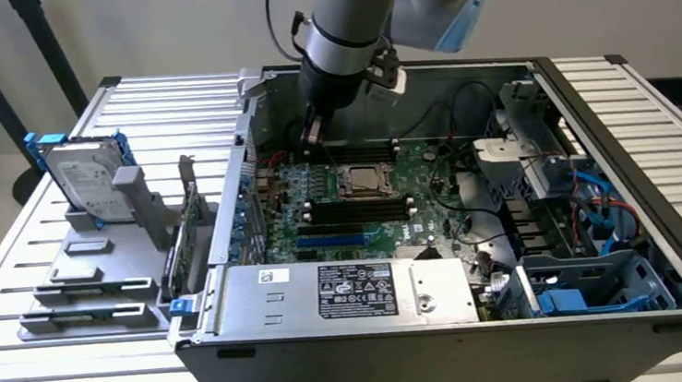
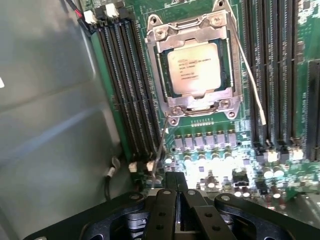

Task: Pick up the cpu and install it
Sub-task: 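Install the first cpu locking lever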

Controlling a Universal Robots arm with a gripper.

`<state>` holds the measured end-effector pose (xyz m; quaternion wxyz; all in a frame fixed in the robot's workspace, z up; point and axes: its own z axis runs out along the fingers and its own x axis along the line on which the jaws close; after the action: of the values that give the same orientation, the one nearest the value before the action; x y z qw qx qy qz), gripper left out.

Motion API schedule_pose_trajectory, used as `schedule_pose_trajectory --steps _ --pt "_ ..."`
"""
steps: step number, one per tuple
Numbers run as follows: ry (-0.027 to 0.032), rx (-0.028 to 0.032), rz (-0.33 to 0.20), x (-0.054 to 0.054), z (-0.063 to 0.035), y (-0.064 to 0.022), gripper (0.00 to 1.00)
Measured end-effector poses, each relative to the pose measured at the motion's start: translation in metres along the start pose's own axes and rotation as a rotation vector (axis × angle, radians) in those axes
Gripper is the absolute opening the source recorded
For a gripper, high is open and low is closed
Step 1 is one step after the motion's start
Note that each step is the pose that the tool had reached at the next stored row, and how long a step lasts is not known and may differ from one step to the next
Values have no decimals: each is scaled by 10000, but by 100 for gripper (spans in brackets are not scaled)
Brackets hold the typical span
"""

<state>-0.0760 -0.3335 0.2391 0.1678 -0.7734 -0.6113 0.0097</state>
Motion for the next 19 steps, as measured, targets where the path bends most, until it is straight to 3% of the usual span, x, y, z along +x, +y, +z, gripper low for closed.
schedule_pose_trajectory --steps 4,7,11,19 --pt "191 -55 404 -2 2 -9 11" --pt "328 -50 564 -8 5 -30 11" --pt "426 -57 721 -20 14 -74 11" --pt "672 -219 1506 -29 20 -111 11"
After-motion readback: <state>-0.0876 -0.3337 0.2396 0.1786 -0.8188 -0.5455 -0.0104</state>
